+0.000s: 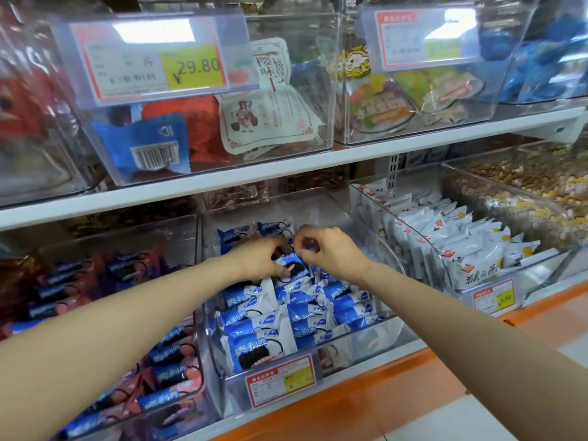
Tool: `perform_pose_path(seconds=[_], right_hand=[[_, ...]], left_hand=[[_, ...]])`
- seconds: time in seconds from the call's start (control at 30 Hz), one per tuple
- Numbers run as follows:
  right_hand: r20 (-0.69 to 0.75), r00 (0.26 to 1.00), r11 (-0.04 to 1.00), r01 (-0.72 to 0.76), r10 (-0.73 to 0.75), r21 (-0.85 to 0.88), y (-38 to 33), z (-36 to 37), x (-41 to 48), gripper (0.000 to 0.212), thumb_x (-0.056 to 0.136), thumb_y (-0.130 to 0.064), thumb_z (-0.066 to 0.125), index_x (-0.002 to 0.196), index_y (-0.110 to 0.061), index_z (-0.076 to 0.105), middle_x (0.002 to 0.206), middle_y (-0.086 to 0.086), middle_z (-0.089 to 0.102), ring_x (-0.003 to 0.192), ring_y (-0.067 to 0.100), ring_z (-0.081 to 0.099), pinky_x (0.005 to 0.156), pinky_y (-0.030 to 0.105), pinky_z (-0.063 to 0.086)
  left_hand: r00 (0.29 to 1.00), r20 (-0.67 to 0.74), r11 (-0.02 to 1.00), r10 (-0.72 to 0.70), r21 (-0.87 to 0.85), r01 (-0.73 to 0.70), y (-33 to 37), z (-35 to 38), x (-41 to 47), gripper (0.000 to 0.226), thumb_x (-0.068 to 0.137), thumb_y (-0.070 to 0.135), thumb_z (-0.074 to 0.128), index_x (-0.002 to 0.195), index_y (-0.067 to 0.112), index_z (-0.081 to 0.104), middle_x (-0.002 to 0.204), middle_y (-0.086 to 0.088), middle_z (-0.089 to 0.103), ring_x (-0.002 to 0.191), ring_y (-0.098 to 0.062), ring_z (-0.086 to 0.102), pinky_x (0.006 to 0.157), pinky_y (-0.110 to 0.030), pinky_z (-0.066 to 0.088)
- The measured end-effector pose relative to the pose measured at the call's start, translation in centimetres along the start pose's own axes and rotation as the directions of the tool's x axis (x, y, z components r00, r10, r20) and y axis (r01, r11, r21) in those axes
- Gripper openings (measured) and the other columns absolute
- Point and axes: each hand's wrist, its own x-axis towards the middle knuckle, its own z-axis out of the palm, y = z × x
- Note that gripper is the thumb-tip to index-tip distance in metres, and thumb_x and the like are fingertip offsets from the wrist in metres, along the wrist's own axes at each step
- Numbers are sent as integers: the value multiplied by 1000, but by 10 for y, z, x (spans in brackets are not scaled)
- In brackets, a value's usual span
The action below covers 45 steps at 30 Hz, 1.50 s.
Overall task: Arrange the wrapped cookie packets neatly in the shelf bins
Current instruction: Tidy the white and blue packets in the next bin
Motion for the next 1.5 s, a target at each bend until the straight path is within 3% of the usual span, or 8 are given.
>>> perform_pose_path(seconds=[0.2,0.33,0.63,0.87,1.07,1.2,1.33,1.5], right_hand=[[66,987,901,-160,145,404,1,-5,4,31,74,-20,79,96,-21,57,85,4,68,79,16,63,74,30,51],[156,966,956,-231,204,183,1,6,3,43,69,-24,83,104,-10,61,88,5,63,76,15,57,72,30,49],[7,988,937,-147,153,318,1,-14,11,33,79,-11,71,109,-20,61,108,-2,62,96,12,57,78,18,44],[52,995,982,-95,87,164,-3,0,9,31,78,-7,72,100,-12,51,76,-5,51,61,3,45,48,9,36],[94,994,998,-51,46,46,-8,16,8,42,76,-8,75,116,-11,61,106,5,64,91,15,57,78,24,46],[123,991,999,-46,46,-5,-12,21,7,41,78,-11,74,114,-8,54,99,7,59,91,23,58,78,34,50],[206,978,977,11,33,-212,-3,16,7,26,83,-12,68,109,-12,60,105,7,64,93,23,57,74,25,39],[327,945,986,38,19,-165,-4,20,7,32,85,0,61,114,-14,68,124,5,62,113,19,57,88,14,35]], left_hand=[[998,-44,997,-38,-67,34,4,-4,-1,36,82,30,68,109,13,52,100,-1,54,86,-17,50,65,-27,37],[999,-39,992,-28,-128,22,1,-4,-3,38,80,25,71,112,14,53,109,-1,58,91,-14,52,70,-24,41],[1000,26,1000,-3,-10,4,-16,-11,-5,59,78,28,73,130,20,45,126,2,57,108,-18,55,92,-33,46],[996,92,999,8,-32,-5,-19,-17,-5,67,79,24,72,137,19,38,133,-1,51,115,-19,49,97,-34,42],[994,106,995,26,-101,-16,-20,-15,-5,64,77,16,72,133,18,40,128,1,55,112,-15,53,97,-37,45],[995,97,995,26,-100,-17,-20,-15,-5,65,77,15,72,133,19,40,126,5,56,108,-12,51,92,-32,45],[992,122,992,34,-126,-19,-19,-15,-7,64,78,11,70,133,19,40,127,7,55,111,-11,52,94,-26,42],[991,124,995,45,-99,-33,-18,-15,-7,62,78,12,69,133,19,41,127,8,55,112,-8,49,94,-23,36]])
